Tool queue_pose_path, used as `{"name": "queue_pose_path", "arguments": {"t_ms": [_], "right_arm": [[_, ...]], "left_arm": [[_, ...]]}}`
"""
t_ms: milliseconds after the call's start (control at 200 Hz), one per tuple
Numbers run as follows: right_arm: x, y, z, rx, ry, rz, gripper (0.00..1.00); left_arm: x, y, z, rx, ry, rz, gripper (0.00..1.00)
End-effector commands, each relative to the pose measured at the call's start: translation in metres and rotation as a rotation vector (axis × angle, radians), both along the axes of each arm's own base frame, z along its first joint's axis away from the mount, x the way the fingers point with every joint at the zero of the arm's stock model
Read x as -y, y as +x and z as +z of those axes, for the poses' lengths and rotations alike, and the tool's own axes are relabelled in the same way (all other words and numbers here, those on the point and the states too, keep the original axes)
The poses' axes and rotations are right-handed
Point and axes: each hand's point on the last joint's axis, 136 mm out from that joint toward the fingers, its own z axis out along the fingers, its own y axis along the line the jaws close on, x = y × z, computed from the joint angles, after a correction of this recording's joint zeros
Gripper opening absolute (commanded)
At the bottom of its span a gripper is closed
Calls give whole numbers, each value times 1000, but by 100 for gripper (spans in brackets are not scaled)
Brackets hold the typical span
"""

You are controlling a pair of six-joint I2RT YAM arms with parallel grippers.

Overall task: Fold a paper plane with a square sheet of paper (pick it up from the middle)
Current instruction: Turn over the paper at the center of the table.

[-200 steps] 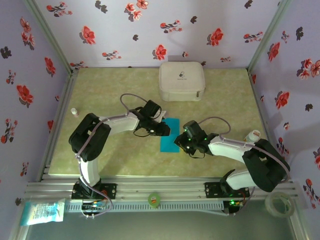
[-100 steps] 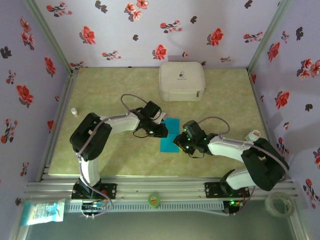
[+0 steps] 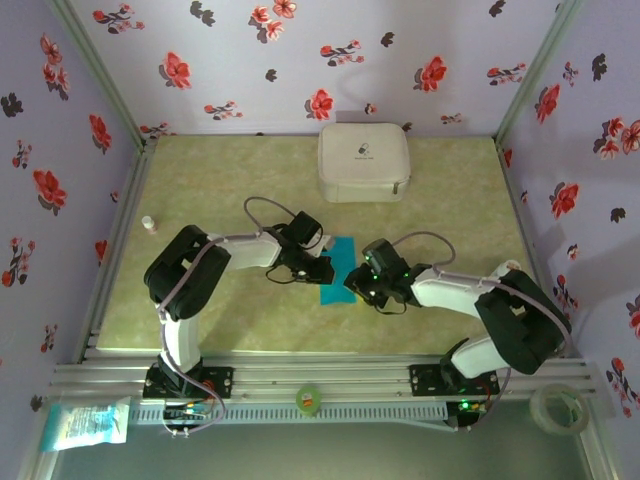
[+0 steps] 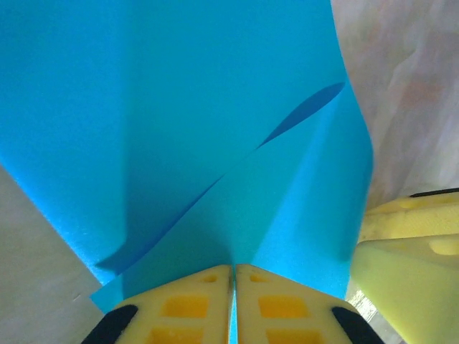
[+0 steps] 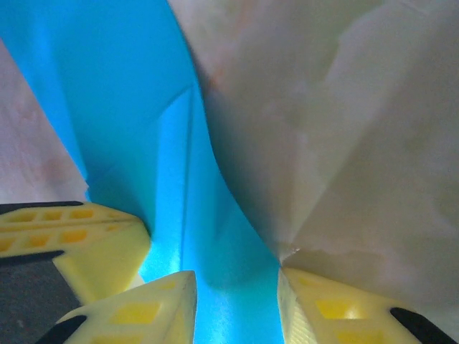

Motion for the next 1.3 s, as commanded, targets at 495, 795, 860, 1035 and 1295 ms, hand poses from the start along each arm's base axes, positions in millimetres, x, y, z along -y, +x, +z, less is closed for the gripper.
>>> {"name": "queue_pose_path", "arguments": {"t_ms": [495,795,860,1035,1295], "right_arm": [[-12,45,16,81,113,-33,42],[-8,57,7,63,142,-46,41],[-5,57,4,63,134,-53,41],[0,59,-4,79,151,-65,35],[-1,63,-4,115,187,-43,17]], "left_arm": [[-9,-18,-18,-39,47,11,10],[-5,-13,-13,-27,30,40,10],[-5,-12,-11,-19,29,47,10],[-3,-10,-4,-7,8,55,10],[10,2,38,61,-82,71,16]]}}
